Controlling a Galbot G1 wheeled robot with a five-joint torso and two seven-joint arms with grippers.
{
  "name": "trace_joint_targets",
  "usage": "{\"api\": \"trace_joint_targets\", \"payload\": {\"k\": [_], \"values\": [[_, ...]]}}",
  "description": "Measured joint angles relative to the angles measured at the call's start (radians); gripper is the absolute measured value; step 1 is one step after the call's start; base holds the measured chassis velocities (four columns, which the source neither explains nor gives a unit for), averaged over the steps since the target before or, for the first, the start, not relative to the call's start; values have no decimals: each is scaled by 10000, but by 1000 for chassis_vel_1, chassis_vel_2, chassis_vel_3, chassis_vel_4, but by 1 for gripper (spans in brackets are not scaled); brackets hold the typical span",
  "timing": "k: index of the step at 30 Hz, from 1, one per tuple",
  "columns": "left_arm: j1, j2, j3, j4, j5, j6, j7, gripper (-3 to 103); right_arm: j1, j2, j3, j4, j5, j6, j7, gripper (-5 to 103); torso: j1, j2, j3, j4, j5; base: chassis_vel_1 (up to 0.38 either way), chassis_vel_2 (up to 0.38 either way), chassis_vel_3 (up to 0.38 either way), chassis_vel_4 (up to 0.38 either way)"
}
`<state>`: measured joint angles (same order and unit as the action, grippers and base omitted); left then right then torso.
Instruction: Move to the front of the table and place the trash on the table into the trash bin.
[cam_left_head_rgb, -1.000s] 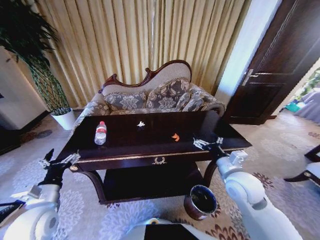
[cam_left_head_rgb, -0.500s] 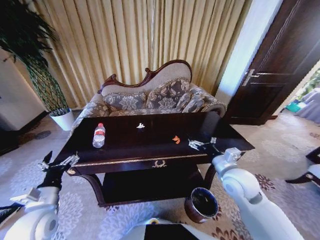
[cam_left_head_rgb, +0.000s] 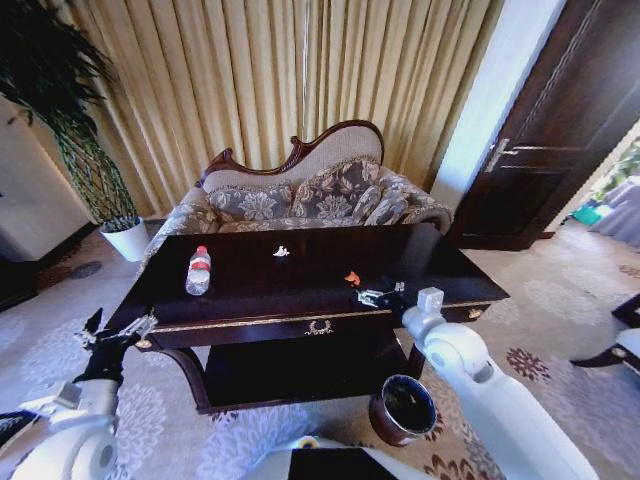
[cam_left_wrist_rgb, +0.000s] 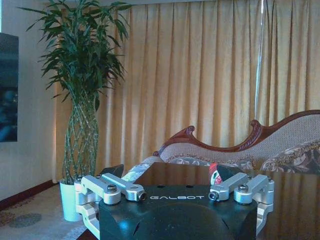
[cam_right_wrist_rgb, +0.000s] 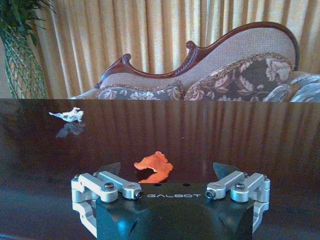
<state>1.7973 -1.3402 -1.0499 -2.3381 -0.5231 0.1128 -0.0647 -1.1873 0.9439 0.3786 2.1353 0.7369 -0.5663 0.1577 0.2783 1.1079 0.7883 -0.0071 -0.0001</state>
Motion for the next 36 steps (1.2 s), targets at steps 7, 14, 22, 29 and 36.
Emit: {"api": "trace_joint_targets", "payload": {"k": [7, 14, 22, 29, 36], "values": [[23, -37, -13, -34, 22, 0, -4, 100, 485, 13, -326, -274, 353, -24, 23, 100, 0, 0, 0, -1, 0, 0, 0, 0, 0], [41, -115, 8, -48, 102, 0, -6, 100, 874, 34, -624, -488, 451, -168, 207, 100, 0, 0, 0, 0, 0, 0, 0, 0, 0], [41, -103, 47, -55, 143, 0, -8, 100, 862, 2, -627, -459, 595, -264, 337, 100, 0, 0, 0, -1, 0, 0, 0, 0, 0], [38, -100, 59, -93, 143, 1, -11, 100, 844, -33, -689, -456, 595, -282, 343, 100, 0, 0, 0, -1, 0, 0, 0, 0, 0], [30, -92, 79, -104, 139, 1, -14, 100, 900, 20, -791, -527, 543, -288, 347, 100, 0, 0, 0, 0, 0, 0, 0, 0, 0]]}}
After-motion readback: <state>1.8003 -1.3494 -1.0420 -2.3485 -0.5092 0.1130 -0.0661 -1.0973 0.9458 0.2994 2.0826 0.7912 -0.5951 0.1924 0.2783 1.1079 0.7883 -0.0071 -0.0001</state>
